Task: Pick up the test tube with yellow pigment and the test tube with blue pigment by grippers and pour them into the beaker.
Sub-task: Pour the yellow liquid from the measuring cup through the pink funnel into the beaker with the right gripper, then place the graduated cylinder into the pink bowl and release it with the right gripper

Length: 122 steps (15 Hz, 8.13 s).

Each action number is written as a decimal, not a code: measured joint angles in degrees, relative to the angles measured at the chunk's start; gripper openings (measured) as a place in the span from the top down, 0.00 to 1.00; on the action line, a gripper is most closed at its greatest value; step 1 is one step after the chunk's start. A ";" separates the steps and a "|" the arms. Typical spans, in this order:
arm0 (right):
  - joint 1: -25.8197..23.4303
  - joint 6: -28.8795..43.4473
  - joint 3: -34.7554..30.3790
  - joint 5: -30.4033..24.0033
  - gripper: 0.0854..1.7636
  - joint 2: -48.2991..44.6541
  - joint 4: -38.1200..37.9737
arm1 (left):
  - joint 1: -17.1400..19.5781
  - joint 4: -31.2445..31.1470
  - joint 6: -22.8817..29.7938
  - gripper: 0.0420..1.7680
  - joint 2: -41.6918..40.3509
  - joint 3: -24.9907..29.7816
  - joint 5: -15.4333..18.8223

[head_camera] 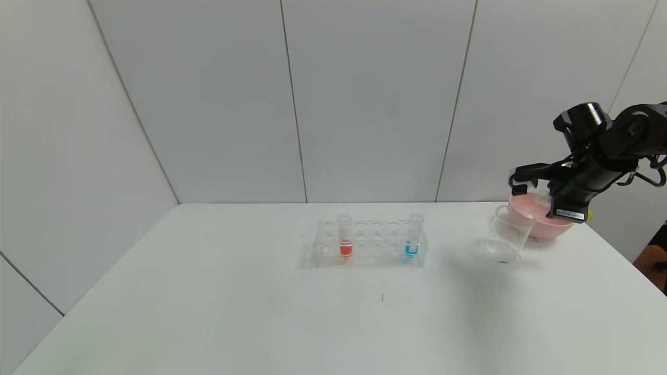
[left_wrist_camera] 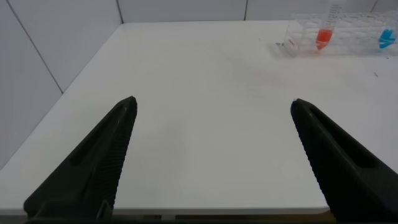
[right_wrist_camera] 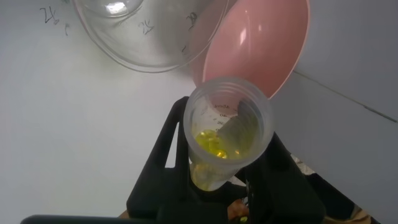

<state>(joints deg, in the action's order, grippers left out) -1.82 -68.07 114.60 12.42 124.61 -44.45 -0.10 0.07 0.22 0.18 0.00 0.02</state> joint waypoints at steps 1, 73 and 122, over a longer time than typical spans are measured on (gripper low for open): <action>-0.07 -0.09 0.00 0.05 0.71 0.22 0.20 | 0.00 0.00 0.00 0.00 0.00 0.00 0.00; 0.77 30.03 -0.50 -23.83 0.71 -2.12 8.29 | 0.00 0.00 0.00 0.00 0.00 0.00 0.00; -13.67 62.57 -28.16 -29.42 0.20 10.01 81.81 | 0.00 0.00 0.02 0.00 0.00 0.00 -0.02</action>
<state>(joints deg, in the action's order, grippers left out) -15.48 -5.50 86.44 -16.99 134.62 37.36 -0.10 0.07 0.24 0.18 0.00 0.00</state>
